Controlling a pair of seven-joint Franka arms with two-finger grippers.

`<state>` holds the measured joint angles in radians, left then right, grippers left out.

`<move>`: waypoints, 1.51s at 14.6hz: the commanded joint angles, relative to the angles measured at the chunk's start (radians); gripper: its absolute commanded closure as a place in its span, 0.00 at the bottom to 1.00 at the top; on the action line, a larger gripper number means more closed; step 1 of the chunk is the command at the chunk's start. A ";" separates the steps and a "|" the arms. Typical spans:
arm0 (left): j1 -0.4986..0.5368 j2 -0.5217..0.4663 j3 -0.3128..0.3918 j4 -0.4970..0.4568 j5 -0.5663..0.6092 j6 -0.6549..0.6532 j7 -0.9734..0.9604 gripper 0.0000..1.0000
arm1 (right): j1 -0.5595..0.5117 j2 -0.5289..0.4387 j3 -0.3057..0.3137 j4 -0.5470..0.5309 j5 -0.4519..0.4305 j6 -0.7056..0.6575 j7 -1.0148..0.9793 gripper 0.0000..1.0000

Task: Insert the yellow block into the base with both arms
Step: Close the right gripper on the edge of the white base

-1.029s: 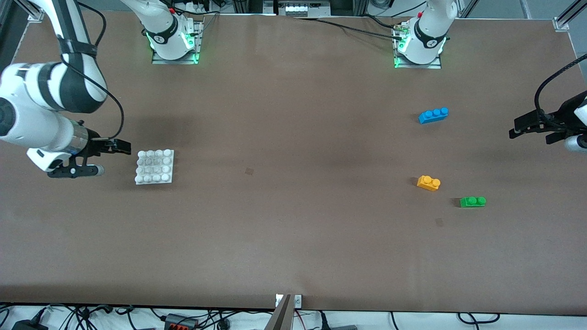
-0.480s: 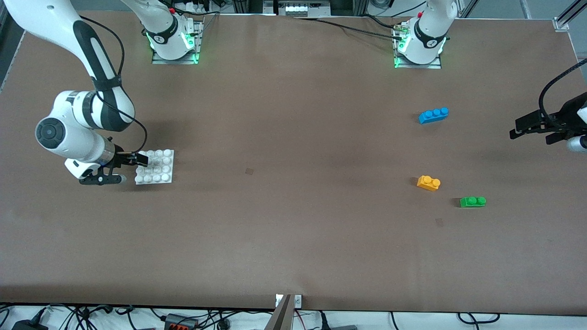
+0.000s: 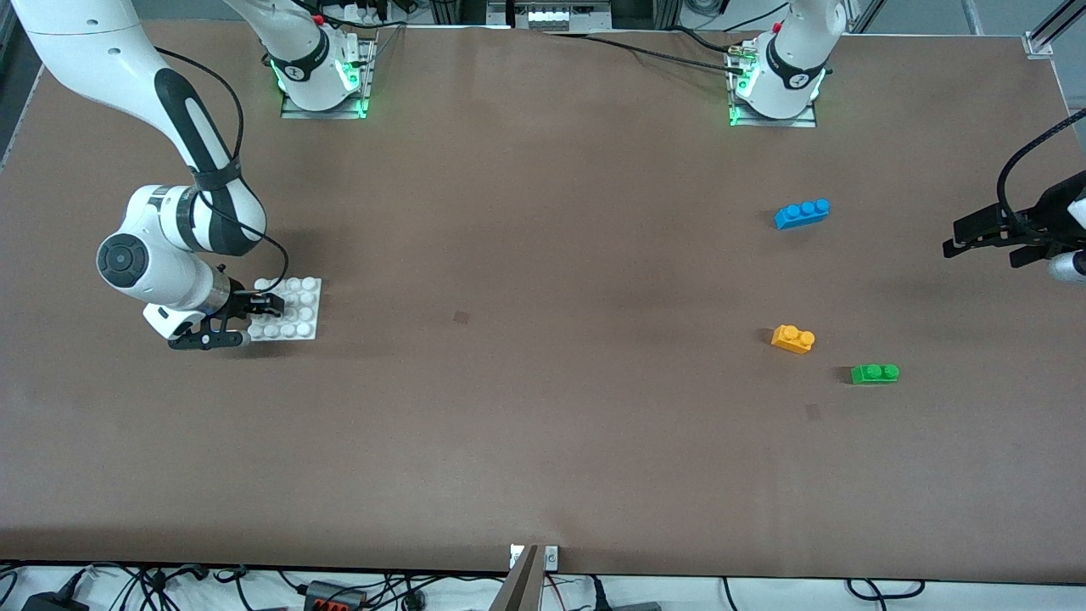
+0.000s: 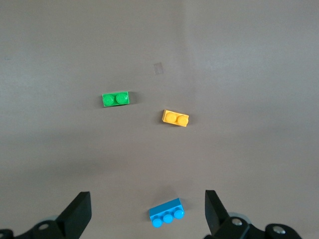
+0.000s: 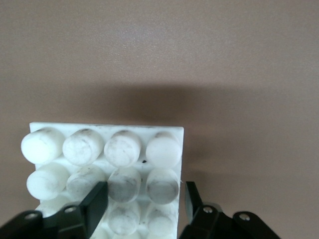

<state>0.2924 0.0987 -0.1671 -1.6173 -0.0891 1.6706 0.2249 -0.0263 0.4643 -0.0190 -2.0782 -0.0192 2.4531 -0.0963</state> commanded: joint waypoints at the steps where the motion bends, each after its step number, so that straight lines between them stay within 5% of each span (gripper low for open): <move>1: 0.007 0.012 0.001 0.023 -0.027 -0.006 0.027 0.00 | -0.007 0.025 0.007 0.001 -0.001 0.006 -0.025 0.36; 6: 0.007 0.016 0.001 0.034 -0.027 -0.009 0.027 0.00 | -0.006 0.034 0.011 0.001 -0.001 0.009 -0.023 0.37; 10: 0.007 0.024 0.003 0.036 -0.026 -0.011 0.027 0.00 | -0.004 0.057 0.076 0.003 0.004 0.004 -0.005 0.40; 16: 0.002 0.022 -0.002 0.036 -0.023 -0.011 0.022 0.00 | 0.003 0.097 0.264 0.030 0.008 0.001 0.234 0.40; 22: -0.061 0.169 -0.012 0.025 0.008 0.064 0.017 0.00 | 0.204 0.241 0.315 0.214 0.008 0.001 0.462 0.40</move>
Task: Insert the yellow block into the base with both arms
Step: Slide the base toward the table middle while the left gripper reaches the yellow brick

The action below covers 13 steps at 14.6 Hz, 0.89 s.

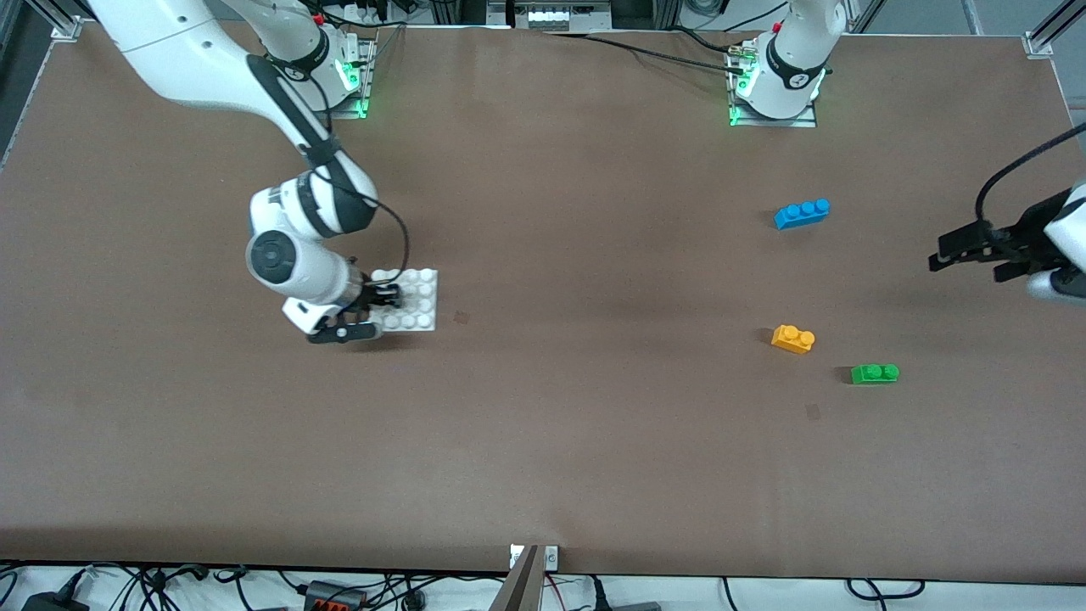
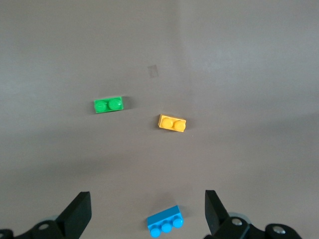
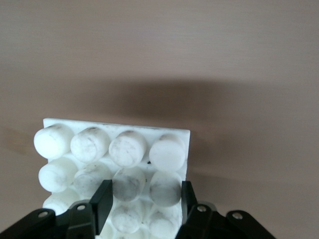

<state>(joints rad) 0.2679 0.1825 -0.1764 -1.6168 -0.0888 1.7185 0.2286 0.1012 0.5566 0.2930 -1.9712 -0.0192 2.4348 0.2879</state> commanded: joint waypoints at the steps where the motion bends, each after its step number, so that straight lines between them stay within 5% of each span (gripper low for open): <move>1: -0.051 0.115 -0.005 0.023 0.009 0.023 0.011 0.00 | 0.112 0.176 0.003 0.145 0.008 0.020 0.124 0.40; 9: -0.098 0.299 -0.003 -0.006 0.093 0.200 0.023 0.00 | 0.359 0.403 0.003 0.481 0.007 0.024 0.315 0.39; 13: -0.171 0.327 -0.003 -0.052 0.184 0.285 0.023 0.00 | 0.422 0.411 0.006 0.506 0.008 0.033 0.327 0.39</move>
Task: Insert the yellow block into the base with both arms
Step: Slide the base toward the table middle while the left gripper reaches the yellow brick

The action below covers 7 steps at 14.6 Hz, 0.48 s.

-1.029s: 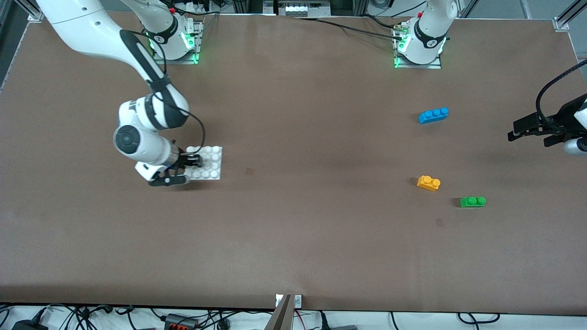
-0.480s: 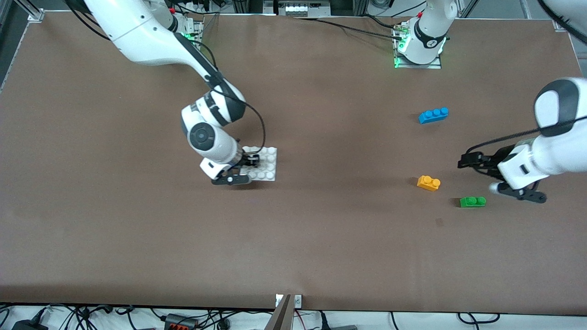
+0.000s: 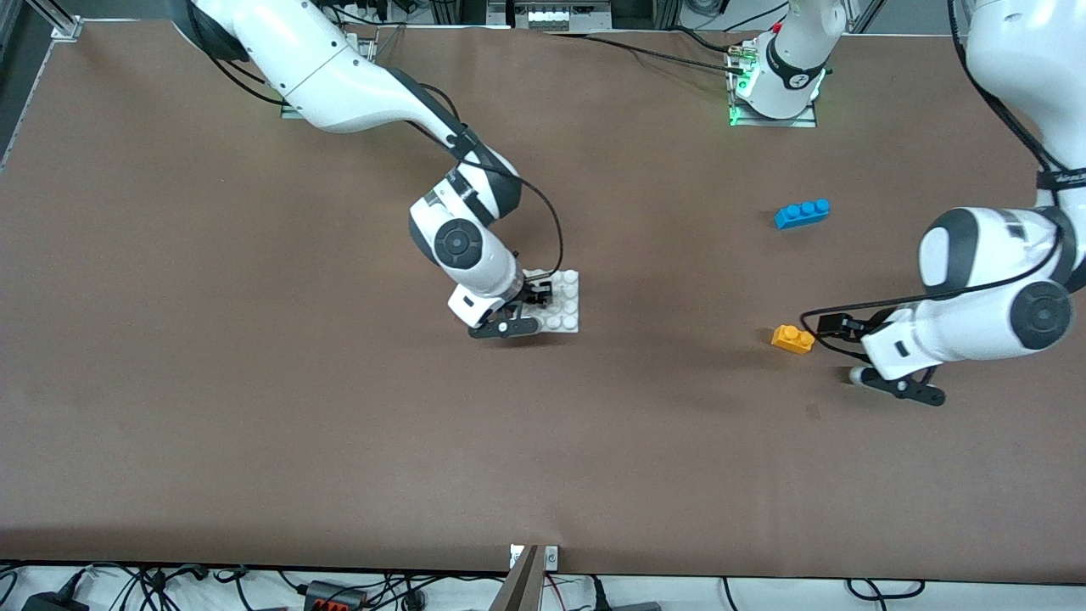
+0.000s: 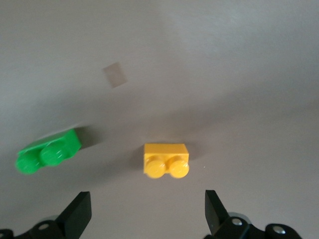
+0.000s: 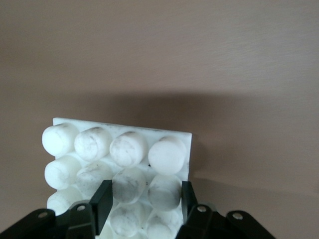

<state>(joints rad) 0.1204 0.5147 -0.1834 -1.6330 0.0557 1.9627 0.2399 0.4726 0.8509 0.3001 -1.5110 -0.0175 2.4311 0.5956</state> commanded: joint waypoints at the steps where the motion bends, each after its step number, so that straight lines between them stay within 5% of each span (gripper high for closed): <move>1: -0.024 -0.007 0.004 -0.065 0.047 0.074 0.013 0.00 | 0.061 0.117 -0.001 0.054 0.010 0.037 0.021 0.39; 5: -0.022 -0.007 0.004 -0.125 0.076 0.168 0.055 0.00 | 0.072 0.117 -0.001 0.077 0.042 0.039 0.029 0.33; 7: -0.022 -0.010 0.004 -0.162 0.078 0.203 0.055 0.00 | 0.072 0.109 -0.001 0.083 0.040 0.039 0.021 0.00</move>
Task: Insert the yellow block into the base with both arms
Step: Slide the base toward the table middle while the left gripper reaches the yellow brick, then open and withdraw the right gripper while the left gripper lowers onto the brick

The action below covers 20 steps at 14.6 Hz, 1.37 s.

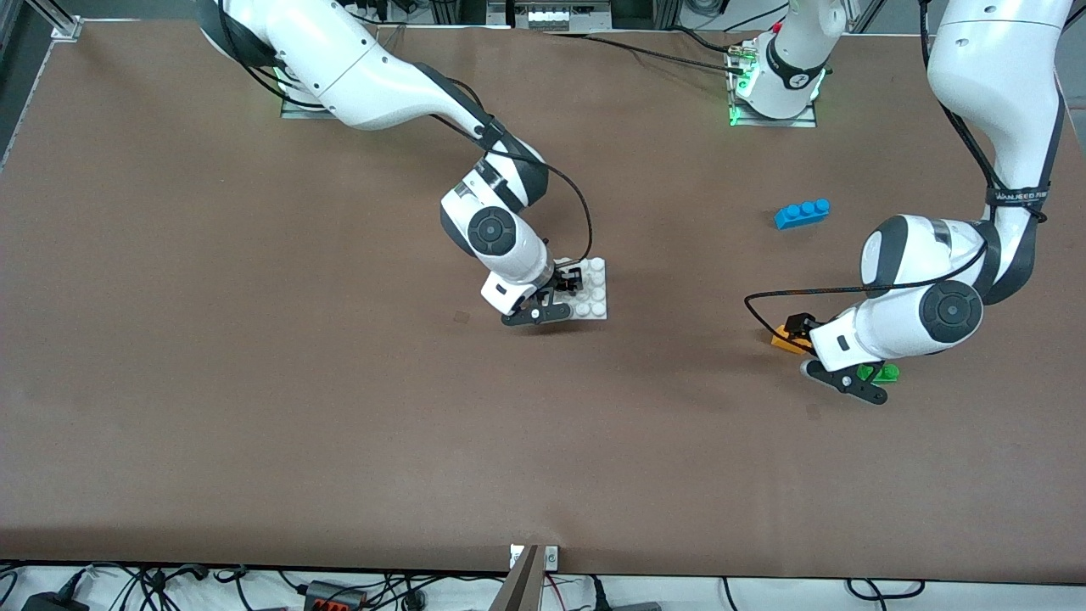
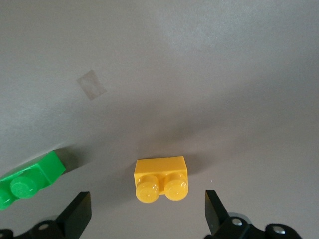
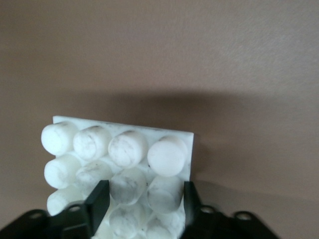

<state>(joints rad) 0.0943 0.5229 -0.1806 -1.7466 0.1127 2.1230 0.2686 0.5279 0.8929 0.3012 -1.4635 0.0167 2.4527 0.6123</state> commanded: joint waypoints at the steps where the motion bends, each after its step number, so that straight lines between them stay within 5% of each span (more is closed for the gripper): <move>1: 0.005 -0.020 0.001 -0.066 0.019 0.066 0.027 0.00 | 0.012 0.061 -0.002 0.049 0.008 0.008 0.001 0.00; 4: 0.007 -0.020 0.000 -0.090 0.019 0.091 0.027 0.00 | -0.003 0.019 -0.004 0.055 0.006 -0.045 -0.002 0.00; 11: 0.013 -0.026 0.001 -0.149 0.021 0.147 0.029 0.00 | -0.115 -0.221 -0.007 0.055 -0.003 -0.456 -0.106 0.00; 16: 0.016 -0.026 0.000 -0.179 0.021 0.184 0.063 0.00 | -0.343 -0.366 -0.008 0.057 -0.012 -0.759 -0.291 0.00; 20: 0.016 -0.026 0.000 -0.185 0.021 0.186 0.063 0.00 | -0.491 -0.491 -0.017 0.055 -0.104 -0.912 -0.479 0.00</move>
<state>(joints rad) 0.1029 0.5222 -0.1790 -1.9018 0.1129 2.2920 0.3126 0.0928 0.4806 0.2753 -1.3744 -0.0516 1.6207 0.1809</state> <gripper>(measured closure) 0.000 0.000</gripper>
